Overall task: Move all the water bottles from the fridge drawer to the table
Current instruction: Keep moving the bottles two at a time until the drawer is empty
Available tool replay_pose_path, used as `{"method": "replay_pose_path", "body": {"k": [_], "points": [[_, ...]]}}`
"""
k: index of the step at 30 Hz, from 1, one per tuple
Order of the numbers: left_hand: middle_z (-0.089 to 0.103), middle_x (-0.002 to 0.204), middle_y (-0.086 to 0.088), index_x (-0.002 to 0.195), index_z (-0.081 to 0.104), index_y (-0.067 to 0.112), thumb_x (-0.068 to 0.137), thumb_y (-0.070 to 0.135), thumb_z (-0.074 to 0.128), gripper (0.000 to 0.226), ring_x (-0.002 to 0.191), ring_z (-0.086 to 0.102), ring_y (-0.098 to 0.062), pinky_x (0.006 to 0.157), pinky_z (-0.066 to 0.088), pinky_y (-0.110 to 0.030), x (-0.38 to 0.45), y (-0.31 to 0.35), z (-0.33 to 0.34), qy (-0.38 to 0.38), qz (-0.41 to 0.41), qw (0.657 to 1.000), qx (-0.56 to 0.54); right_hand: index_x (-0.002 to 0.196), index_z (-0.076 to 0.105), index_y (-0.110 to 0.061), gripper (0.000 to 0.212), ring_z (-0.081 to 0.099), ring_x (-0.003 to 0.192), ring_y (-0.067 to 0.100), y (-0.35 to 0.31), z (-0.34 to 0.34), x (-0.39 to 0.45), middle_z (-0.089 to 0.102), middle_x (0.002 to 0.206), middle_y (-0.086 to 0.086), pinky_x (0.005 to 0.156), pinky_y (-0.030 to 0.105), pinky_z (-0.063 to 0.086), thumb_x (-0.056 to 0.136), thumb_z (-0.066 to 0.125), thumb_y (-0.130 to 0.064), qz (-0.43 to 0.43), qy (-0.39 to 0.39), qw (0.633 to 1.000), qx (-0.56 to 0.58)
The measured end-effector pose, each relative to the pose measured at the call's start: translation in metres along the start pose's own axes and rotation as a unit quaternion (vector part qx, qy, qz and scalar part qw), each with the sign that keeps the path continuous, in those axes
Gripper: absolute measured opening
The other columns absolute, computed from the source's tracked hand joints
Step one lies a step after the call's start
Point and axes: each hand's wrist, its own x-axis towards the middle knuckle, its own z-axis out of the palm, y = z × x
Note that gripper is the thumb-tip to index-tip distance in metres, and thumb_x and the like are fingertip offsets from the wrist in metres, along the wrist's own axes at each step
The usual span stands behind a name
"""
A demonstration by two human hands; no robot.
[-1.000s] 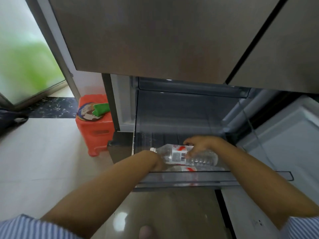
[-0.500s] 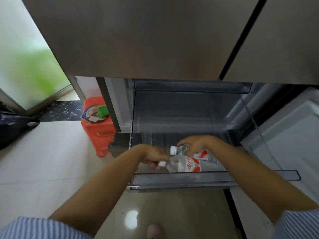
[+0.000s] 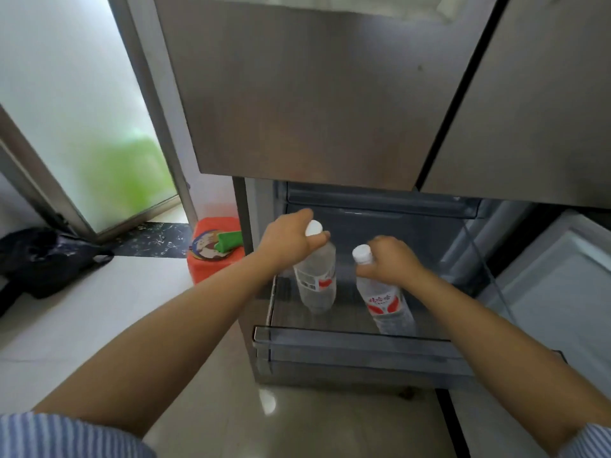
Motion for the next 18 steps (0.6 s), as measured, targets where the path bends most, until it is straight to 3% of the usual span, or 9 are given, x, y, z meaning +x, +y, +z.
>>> {"method": "replay_pose_path", "body": {"k": [3,6,10,15,18], "points": [[0.058,0.109,-0.015,0.109,0.052,0.007,0.095,0.034,0.049,0.031,0.096,0.054,-0.026,0.079,0.043,-0.034,-0.023,-0.013,-0.042,0.097,-0.041,0.994,-0.033,0.105,0.062,-0.002,0.037,0.059,0.103,0.031,-0.041,-0.022,-0.018,0.062,0.111,0.015,0.076,0.034,0.043,0.080,0.065,-0.028,-0.030,0.089,0.995,0.033],[0.051,0.093,-0.010,0.095,0.049,0.010,0.094,0.031,0.050,0.021,0.084,0.045,-0.019,0.062,0.033,-0.026,-0.061,-0.024,-0.088,0.194,-0.035,0.980,-0.040,0.100,0.064,0.002,0.035,0.059,0.097,0.034,-0.096,-0.054,-0.033,0.064,0.107,0.019,0.073,0.036,0.042,0.080,0.066,-0.027,-0.079,0.173,0.979,0.076],[0.052,0.084,-0.006,0.087,0.056,0.007,0.085,0.037,0.057,0.030,0.080,0.047,-0.019,0.053,0.031,-0.020,-0.141,-0.046,-0.153,0.289,-0.049,0.955,-0.032,0.094,0.065,0.003,0.033,0.054,0.082,0.027,-0.186,-0.093,-0.070,0.066,0.100,0.020,0.067,0.026,0.032,0.078,0.067,-0.026,-0.169,0.243,0.946,0.132],[0.053,0.070,-0.007,0.074,0.058,0.008,0.071,0.041,0.056,0.033,0.075,0.050,-0.020,0.053,0.032,-0.020,-0.285,-0.094,-0.207,0.318,-0.150,0.936,0.000,0.086,0.066,0.005,0.030,0.059,0.078,0.030,-0.314,-0.089,-0.150,0.060,0.079,0.016,0.064,0.030,0.040,0.076,0.069,-0.022,-0.294,0.219,0.907,0.209],[0.057,0.076,-0.008,0.074,0.062,0.008,0.069,0.039,0.060,0.031,0.077,0.052,-0.021,0.056,0.035,-0.021,-0.386,-0.126,-0.223,0.318,-0.218,0.923,0.028,0.068,0.059,-0.005,0.018,0.050,0.070,0.020,-0.385,-0.058,-0.199,0.052,0.067,0.006,0.058,0.024,0.036,0.074,0.068,-0.020,-0.337,0.134,0.895,0.258]]}}
